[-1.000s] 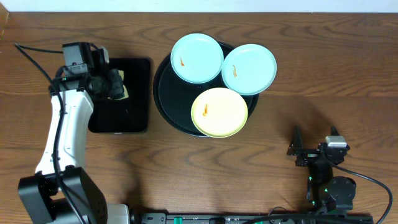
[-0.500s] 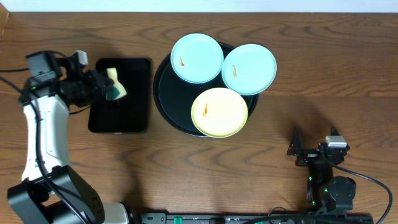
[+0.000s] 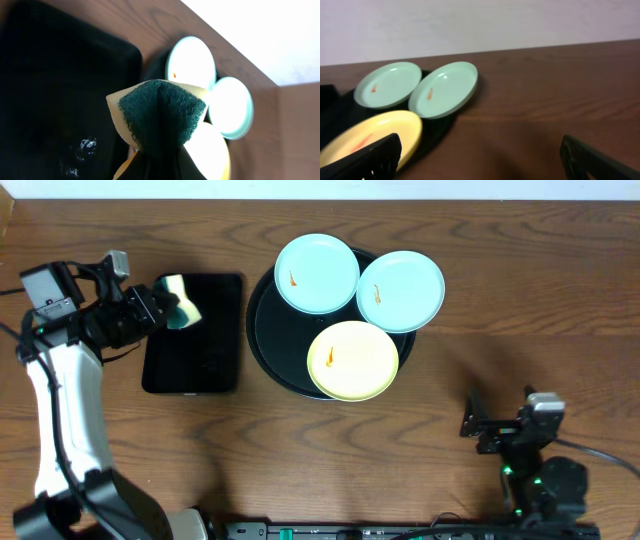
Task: Clean dirty plates on tray and stack at the side
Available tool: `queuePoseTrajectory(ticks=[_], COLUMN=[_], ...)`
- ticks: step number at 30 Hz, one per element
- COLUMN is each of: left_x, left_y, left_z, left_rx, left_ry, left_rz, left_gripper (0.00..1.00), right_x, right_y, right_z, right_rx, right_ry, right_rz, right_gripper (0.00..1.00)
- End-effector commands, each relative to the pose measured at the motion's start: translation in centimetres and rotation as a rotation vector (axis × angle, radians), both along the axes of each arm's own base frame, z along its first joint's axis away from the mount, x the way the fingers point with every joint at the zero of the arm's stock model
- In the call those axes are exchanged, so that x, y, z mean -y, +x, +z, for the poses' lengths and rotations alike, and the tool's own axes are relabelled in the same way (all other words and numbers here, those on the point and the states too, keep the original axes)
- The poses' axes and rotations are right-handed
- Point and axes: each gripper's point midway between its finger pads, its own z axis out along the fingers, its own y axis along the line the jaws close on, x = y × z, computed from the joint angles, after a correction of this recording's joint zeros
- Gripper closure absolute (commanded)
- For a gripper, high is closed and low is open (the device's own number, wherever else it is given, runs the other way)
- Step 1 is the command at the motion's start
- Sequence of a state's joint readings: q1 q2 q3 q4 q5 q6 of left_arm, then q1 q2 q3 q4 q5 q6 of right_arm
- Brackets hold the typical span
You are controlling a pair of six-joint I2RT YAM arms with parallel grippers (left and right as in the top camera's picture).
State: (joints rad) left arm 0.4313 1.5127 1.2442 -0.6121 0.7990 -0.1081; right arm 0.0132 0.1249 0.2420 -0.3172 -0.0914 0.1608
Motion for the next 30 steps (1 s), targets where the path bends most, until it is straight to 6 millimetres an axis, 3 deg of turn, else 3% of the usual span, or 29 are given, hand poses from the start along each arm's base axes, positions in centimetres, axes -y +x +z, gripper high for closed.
queuePoseTrajectory(ticks=[1,5,9,13,14,17,20,23,25,26,27,28,30], left_x=[-1.8,-1.9,-1.9,-0.6,-0.3,0.9,2.1,2.8,2.3,1.9,1.3,0.9,1.1], left_y=[0.1,-0.3,-1.1,-0.9,-0.9,-0.8,-0.6,-0.2,-0.1,0.0,0.0,0.0,0.1], left_z=[2.0,1.2,-0.6,-0.8,-0.8,-1.4,-1.9,-2.5,-3.0,-3.1,-3.3,-3.5,-4.0], left_rx=[0.036,-0.018,-0.107,-0.107,-0.107,-0.1,-0.107,-0.112,-0.128,-0.136,-0.146,-0.152,-0.168], left_ry=[0.152,0.23,0.334,0.355,0.355,0.383,0.383,0.386,0.415,0.433,0.46,0.476,0.464], left_rz=[0.08,0.11,0.121,0.081,0.073,0.007,-0.029,-0.052,-0.034,-0.021,-0.002,0.008,0.004], left_gripper=[0.92,0.92,0.92,0.92,0.92,0.92,0.92,0.92,0.92,0.92,0.92,0.92,0.92], right_x=[-0.4,-1.4,-1.4,-1.7,-2.2,-4.1,-3.9,-3.9,-4.2,-4.5,-4.6,-4.7,-4.6], right_y=[0.1,1.3,2.4,4.0,4.3,5.5,7.9,10.4,11.6,12.1,12.6,13.1,14.1], right_z=[5.0,6.5,5.3,4.7,4.6,4.5,4.1,2.4,0.9,0.3,-0.3,-0.7,-1.2], right_rx=[-0.016,-0.246,-0.536,-0.668,-0.675,-0.624,-0.589,-0.604,-0.618,-0.616,-0.613,-0.61,-0.595], right_ry=[0.032,0.051,0.063,0.048,0.034,-0.067,-0.101,-0.104,-0.128,-0.147,-0.164,-0.172,-0.182], right_rz=[0.023,0.072,0.065,0.094,0.139,0.334,0.338,0.342,0.38,0.414,0.437,0.449,0.445], right_gripper=[0.01,0.01,0.01,0.01,0.01,0.17,0.17,0.18,0.21,0.27,0.41,0.44,0.42])
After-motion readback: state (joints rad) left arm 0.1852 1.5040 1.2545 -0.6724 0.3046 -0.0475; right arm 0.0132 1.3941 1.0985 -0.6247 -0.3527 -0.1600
